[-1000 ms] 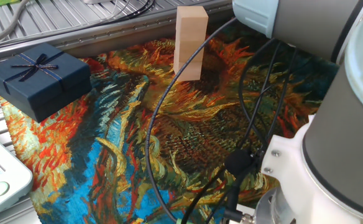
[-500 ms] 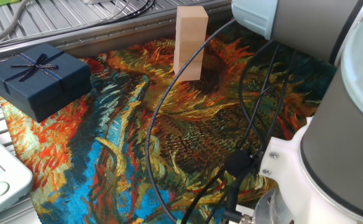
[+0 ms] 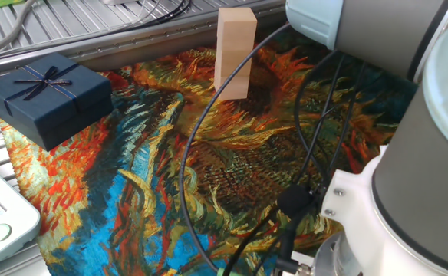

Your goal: Stack the blocks in a vertical line of five

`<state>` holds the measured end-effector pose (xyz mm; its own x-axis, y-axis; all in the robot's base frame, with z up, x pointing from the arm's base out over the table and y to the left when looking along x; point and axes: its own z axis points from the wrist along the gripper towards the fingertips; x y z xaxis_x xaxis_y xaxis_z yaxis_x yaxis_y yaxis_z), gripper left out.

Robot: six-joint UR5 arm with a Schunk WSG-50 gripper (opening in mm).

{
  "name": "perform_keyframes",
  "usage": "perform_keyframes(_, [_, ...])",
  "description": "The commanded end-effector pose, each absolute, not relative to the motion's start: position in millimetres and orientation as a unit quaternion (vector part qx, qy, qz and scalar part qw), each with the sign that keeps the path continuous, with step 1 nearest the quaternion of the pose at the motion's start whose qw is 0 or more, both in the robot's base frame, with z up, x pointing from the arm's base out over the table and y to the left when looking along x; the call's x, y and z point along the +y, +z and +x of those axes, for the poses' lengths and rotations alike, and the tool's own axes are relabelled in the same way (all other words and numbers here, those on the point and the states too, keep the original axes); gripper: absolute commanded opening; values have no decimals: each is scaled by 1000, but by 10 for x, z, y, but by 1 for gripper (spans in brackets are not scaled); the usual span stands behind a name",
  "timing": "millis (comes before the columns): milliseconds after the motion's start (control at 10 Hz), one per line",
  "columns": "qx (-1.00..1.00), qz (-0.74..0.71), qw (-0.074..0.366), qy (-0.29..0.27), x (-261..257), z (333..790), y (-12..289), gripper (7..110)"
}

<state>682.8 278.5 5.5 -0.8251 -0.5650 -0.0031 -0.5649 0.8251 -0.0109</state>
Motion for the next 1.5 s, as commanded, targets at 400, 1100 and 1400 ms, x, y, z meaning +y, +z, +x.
perform_keyframes(400, [971,-237,14,19,2927,6983,298,7])
perform_keyframes(1100, [948,-317,-11,-3,2239,7098,1594,7])
perform_keyframes(1400, [921,-387,-36,-11,1613,6715,1752,7])
